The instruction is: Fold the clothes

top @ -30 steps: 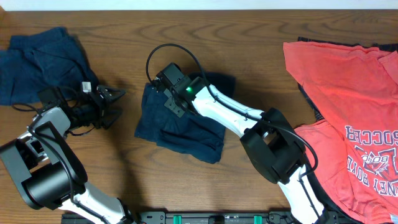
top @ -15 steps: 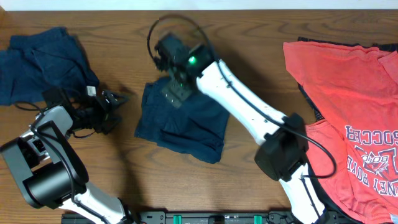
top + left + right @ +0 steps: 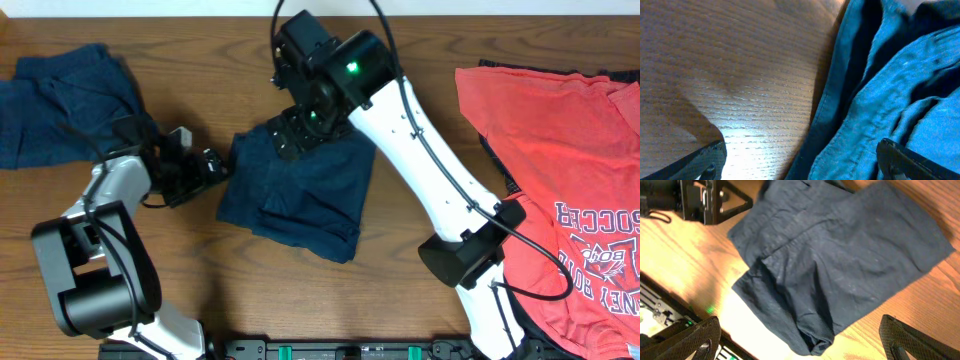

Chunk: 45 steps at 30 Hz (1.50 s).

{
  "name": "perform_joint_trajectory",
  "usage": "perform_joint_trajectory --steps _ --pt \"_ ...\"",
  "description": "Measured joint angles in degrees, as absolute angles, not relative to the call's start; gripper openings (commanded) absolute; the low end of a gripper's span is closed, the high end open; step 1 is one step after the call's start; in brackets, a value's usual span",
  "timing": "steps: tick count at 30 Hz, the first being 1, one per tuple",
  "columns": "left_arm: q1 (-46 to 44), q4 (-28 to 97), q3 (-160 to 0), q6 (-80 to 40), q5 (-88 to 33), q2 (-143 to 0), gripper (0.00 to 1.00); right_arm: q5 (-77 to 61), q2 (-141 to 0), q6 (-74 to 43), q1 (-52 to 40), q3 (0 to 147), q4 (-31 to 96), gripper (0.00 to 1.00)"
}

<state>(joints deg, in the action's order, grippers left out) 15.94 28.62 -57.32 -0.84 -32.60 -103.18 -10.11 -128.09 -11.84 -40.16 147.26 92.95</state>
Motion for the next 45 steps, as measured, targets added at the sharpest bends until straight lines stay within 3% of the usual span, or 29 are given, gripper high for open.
perform_joint_trajectory --steps 6,15,32,45 --pt "11.29 29.52 -57.89 0.08 -23.92 -102.74 0.98 -10.33 -128.09 -11.94 -37.26 147.26 96.49 0.99" --pt "9.02 29.54 -58.06 0.05 -21.12 -102.76 0.98 -10.52 -128.09 -11.29 -35.70 147.26 97.10 0.99" --pt "8.73 28.10 -57.36 1.78 -45.01 -105.45 0.98 -10.55 -128.09 -10.81 -35.70 147.26 97.03 0.99" --pt "6.92 30.94 -57.74 1.02 -44.86 -106.00 0.98 -10.55 -128.09 -10.00 -35.70 147.26 96.84 0.99"
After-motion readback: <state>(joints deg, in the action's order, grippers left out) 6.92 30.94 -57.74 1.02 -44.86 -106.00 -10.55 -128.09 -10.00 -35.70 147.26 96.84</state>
